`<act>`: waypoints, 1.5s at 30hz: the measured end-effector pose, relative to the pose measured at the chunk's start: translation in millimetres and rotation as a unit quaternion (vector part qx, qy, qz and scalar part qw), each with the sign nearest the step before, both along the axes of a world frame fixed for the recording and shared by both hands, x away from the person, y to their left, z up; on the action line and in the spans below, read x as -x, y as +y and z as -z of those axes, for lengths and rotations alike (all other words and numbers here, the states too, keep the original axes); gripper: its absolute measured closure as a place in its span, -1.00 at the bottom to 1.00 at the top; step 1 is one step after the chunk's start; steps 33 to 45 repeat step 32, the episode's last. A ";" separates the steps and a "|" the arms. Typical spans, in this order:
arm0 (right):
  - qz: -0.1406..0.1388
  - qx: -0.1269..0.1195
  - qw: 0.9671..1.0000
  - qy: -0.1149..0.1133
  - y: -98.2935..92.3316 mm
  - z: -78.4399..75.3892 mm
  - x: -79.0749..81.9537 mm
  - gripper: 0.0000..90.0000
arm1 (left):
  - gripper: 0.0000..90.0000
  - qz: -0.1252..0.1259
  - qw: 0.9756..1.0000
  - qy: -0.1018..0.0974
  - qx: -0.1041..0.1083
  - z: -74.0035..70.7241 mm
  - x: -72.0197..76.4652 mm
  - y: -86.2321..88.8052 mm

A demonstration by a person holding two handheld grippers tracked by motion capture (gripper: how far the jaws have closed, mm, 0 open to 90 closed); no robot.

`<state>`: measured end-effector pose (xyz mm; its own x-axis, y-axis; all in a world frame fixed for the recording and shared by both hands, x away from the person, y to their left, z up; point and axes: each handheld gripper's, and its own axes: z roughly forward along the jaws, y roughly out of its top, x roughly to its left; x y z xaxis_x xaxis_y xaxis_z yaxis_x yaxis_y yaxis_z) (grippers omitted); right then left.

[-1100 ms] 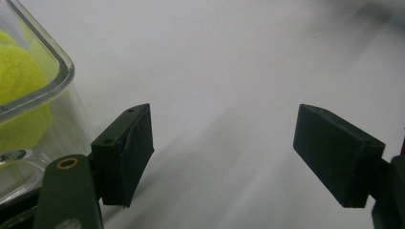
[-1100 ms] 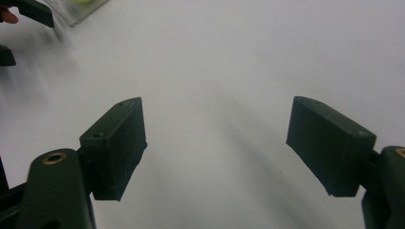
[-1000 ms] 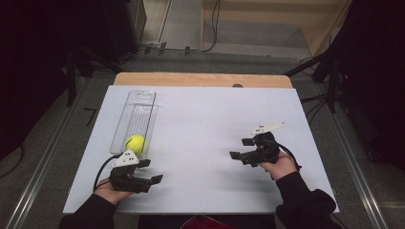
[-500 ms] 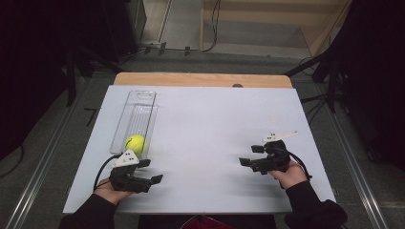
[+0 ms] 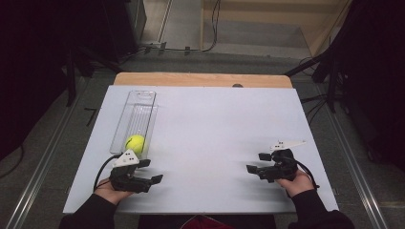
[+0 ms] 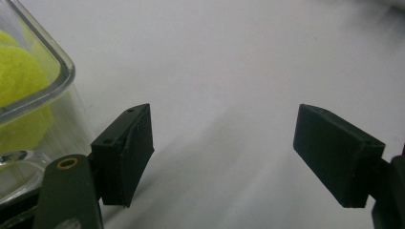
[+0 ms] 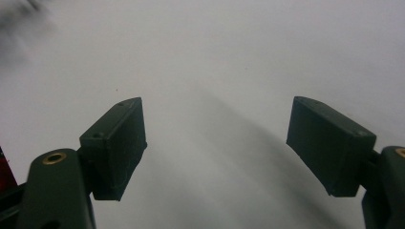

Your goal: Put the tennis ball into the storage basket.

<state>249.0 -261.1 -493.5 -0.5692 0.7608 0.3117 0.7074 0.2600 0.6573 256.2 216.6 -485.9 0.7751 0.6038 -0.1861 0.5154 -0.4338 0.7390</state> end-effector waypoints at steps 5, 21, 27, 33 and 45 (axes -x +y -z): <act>0.000 -0.002 1.000 0.000 -3.9 3.2 4.6 -0.57 | -0.51 -0.001 1.000 0.001 -0.002 -0.2 -0.1 0.1; 0.003 -0.005 1.000 0.003 -5.3 8.1 3.4 -0.57 | -0.51 0.000 1.000 0.000 -0.002 0.1 -0.3 0.0; 0.002 -0.006 1.000 0.003 -5.3 8.3 3.3 -0.57 | -0.51 0.002 1.000 0.002 -0.005 0.1 -0.5 0.0; 0.003 -0.008 1.000 0.005 -5.0 8.3 2.8 -0.57 | -0.51 0.001 1.000 0.002 -0.004 0.3 -0.7 -0.3; 0.003 -0.008 1.000 0.005 -5.0 8.3 2.8 -0.57 | -0.51 0.001 1.000 0.002 -0.004 0.3 -0.7 -0.3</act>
